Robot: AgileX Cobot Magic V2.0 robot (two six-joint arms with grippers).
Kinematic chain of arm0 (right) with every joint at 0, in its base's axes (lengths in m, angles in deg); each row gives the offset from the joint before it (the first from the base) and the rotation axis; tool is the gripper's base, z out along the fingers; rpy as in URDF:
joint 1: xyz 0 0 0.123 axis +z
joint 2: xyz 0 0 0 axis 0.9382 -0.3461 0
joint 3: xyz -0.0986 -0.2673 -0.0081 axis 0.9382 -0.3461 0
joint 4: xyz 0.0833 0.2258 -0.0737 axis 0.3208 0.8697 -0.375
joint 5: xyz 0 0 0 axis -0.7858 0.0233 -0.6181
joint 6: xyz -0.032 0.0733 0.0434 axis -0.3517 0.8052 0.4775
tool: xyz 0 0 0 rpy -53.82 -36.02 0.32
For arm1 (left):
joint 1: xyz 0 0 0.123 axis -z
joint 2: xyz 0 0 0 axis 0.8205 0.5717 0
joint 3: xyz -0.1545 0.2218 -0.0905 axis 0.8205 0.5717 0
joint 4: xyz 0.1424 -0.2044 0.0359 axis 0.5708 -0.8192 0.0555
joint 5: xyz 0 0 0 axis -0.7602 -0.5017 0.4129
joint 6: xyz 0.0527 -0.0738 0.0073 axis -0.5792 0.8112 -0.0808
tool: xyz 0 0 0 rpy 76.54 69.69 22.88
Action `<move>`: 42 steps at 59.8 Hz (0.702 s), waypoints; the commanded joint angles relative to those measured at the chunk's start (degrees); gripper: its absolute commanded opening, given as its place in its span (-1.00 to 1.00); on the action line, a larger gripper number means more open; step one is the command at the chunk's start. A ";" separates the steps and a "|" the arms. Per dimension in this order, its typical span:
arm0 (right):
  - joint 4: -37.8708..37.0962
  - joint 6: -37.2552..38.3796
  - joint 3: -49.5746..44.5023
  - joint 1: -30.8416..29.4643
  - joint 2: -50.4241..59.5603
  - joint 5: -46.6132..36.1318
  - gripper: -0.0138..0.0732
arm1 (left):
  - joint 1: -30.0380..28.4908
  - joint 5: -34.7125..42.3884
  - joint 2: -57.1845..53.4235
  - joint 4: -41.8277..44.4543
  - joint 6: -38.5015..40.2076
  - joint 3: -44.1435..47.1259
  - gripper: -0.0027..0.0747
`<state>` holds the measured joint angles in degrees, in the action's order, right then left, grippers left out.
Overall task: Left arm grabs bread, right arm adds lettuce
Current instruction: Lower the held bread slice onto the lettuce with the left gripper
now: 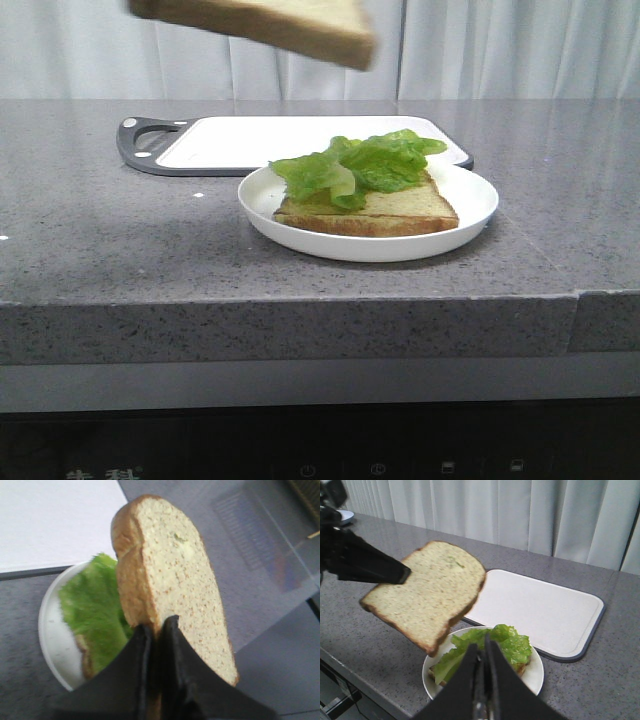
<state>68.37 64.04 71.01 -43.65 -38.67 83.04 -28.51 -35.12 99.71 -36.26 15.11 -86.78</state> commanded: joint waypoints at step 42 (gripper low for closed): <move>0.28 -0.63 1.42 -0.13 0.57 -1.00 -0.82 | -2.17 -6.78 19.92 -18.26 -12.33 -7.27 -0.80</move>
<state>68.37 63.98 70.93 -43.65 -38.07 86.28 -30.50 -40.58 121.92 -51.80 3.47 -92.15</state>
